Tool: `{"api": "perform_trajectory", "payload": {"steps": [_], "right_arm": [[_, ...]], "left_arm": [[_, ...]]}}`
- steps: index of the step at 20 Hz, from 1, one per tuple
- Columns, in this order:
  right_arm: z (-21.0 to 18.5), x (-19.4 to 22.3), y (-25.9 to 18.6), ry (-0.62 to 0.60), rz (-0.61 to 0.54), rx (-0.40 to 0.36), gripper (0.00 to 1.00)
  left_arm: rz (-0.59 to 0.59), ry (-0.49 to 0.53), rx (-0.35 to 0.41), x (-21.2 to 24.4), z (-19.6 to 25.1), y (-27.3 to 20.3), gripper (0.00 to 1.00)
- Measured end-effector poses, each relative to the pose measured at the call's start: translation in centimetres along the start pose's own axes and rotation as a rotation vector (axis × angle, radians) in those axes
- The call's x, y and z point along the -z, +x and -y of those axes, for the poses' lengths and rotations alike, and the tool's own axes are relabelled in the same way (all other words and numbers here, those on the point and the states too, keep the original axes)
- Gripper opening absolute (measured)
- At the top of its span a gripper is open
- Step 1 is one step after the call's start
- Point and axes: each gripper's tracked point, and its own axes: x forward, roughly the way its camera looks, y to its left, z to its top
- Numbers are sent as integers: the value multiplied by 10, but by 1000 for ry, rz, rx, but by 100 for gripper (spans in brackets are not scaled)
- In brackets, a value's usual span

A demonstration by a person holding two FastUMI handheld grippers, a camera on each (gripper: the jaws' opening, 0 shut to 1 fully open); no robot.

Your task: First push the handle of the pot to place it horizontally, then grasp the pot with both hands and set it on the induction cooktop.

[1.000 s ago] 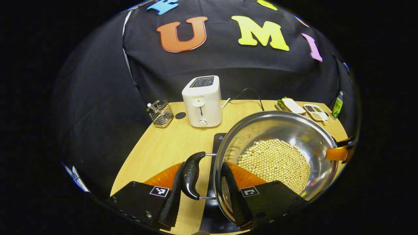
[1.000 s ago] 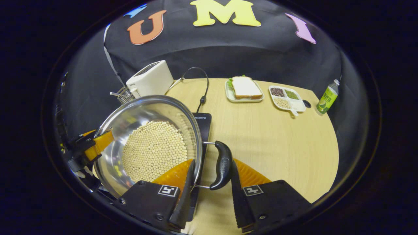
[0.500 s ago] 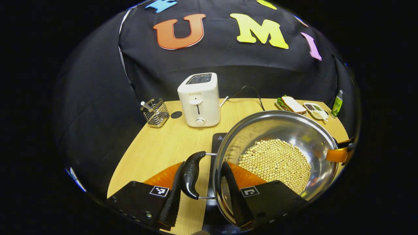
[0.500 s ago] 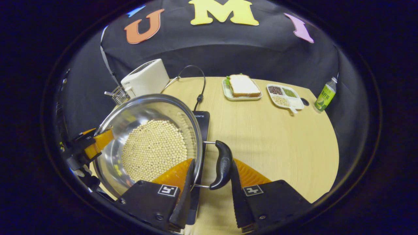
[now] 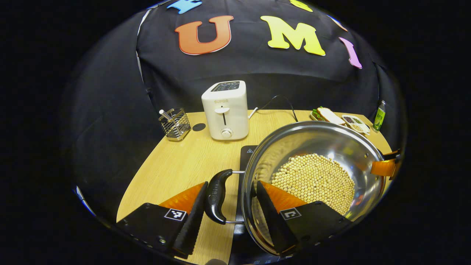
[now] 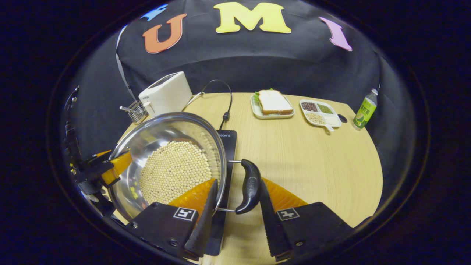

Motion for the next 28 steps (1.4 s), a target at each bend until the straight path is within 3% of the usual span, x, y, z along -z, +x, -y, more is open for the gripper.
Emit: {"api": "perform_trajectory", "payload": {"steps": [3,4,5,8,9,12,19,28], "right_arm": [[4,5,1,26,-20,-34,75],[4,2,-1,37,-10,-44,84],[5,-1,-5,27,8,-50,84],[10,-13,-19,-40,60,-43,80],[10,-17,-24,-59,76,-42,83],[12,-24,-41,-90,107,-52,76],[31,-41,-77,-121,177,-52,76],[69,-76,-161,-120,317,-71,76]], "left_arm": [[35,-6,-36,-8,-10,-4,91],[44,-13,-37,-12,-12,-8,96],[50,-14,-37,-14,-14,-11,96],[88,-3,-54,-24,-20,-23,97],[98,3,-67,-28,-22,-27,97],[124,10,-90,-36,-24,-43,97],[232,31,-97,-77,-8,-98,96],[339,29,-35,-128,64,-168,96]]}}
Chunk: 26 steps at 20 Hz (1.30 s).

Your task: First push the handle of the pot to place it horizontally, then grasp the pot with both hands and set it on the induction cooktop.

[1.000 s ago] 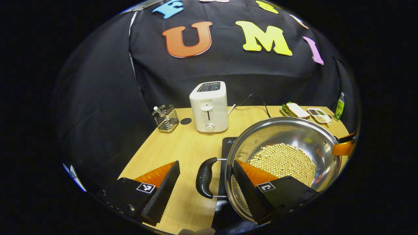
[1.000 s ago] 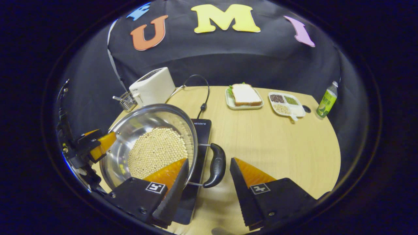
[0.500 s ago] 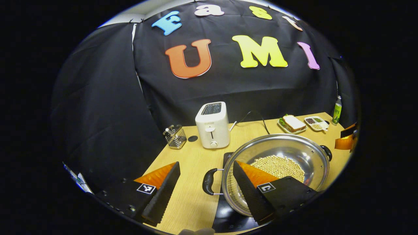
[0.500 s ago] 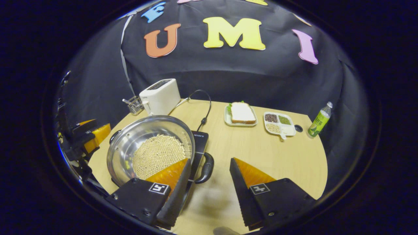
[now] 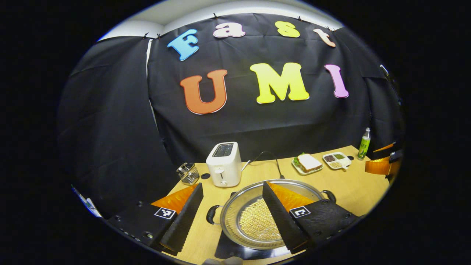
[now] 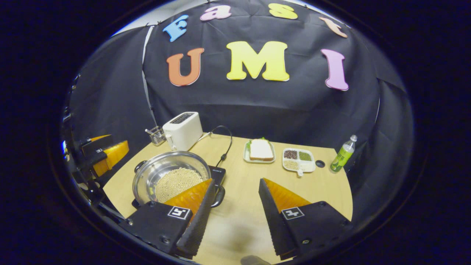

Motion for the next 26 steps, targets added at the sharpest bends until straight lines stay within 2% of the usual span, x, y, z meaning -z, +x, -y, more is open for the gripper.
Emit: {"api": "perform_trajectory", "payload": {"steps": [2,3,4,5,12,19,26], "right_arm": [[13,-9,-16,9,20,-3,79],[20,-11,-25,14,27,-5,84],[27,-14,-34,23,40,-4,96],[37,-17,-42,32,51,5,97],[89,-42,-100,38,162,56,98],[127,-70,-158,62,279,119,98],[175,-88,-205,89,372,224,99]], "left_arm": [[22,-5,6,-13,17,-15,96],[26,-9,9,-17,27,-23,96],[39,-13,12,-19,37,-33,96],[42,-16,17,-21,45,-39,96],[96,-38,72,-60,98,-77,96],[161,-26,89,-115,120,-103,96],[258,-3,177,-163,164,-132,96]]}}
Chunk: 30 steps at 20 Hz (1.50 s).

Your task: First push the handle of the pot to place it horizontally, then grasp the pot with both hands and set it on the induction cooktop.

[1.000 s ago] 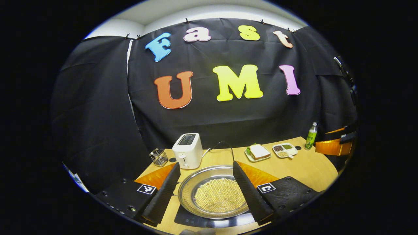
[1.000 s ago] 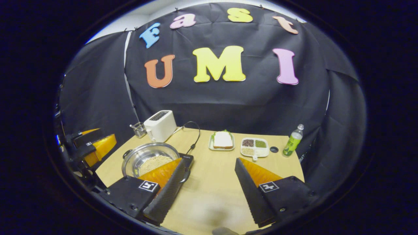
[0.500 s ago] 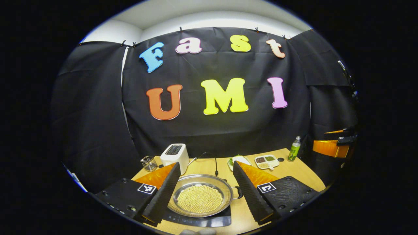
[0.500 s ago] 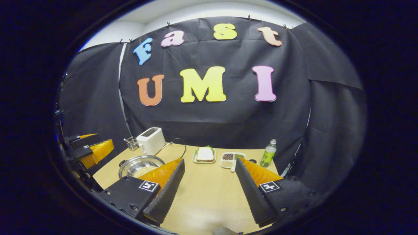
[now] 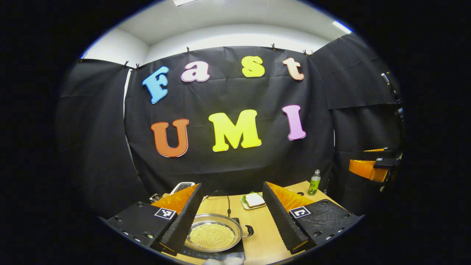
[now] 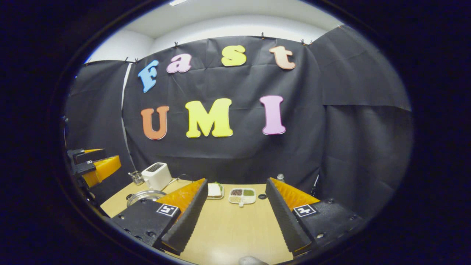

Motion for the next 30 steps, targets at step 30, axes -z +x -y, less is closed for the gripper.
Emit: {"api": "perform_trajectory", "payload": {"steps": [30], "right_arm": [[36,-31,-39,-27,84,52,98]], "left_arm": [[71,-96,-72,-18,-4,-30,96]]}}
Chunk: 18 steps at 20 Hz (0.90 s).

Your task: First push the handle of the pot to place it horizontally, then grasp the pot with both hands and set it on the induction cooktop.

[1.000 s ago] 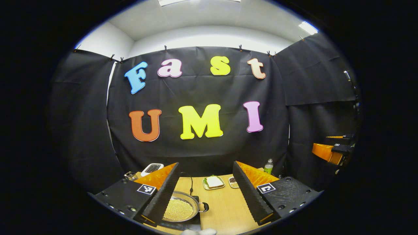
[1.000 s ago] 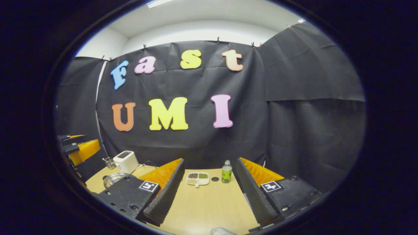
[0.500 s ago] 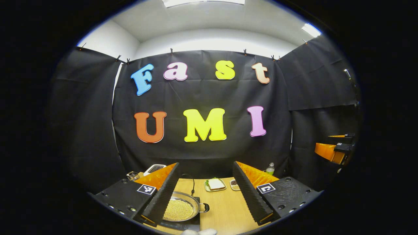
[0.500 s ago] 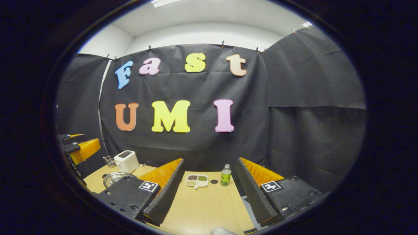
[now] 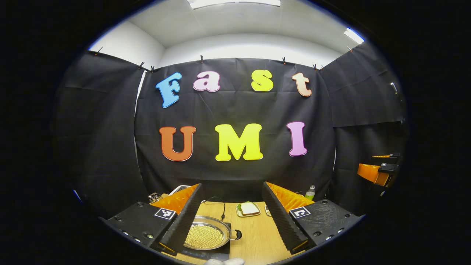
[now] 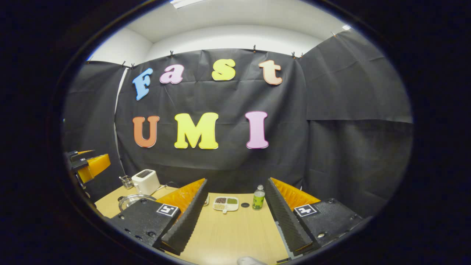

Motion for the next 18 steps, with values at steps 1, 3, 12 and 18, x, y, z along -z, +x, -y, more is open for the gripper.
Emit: {"api": "perform_trajectory", "payload": {"steps": [1,3,12,18], "right_arm": [[0,2,1,-1,-4,0,98],[1,2,3,-1,-7,1,99],[7,6,4,22,-16,10,99],[8,12,6,20,-27,8,99]], "left_arm": [[-4,0,1,2,0,1,96],[-9,1,0,3,1,2,96],[-15,-1,11,6,4,7,96],[-18,-2,0,8,0,6,96]]}}
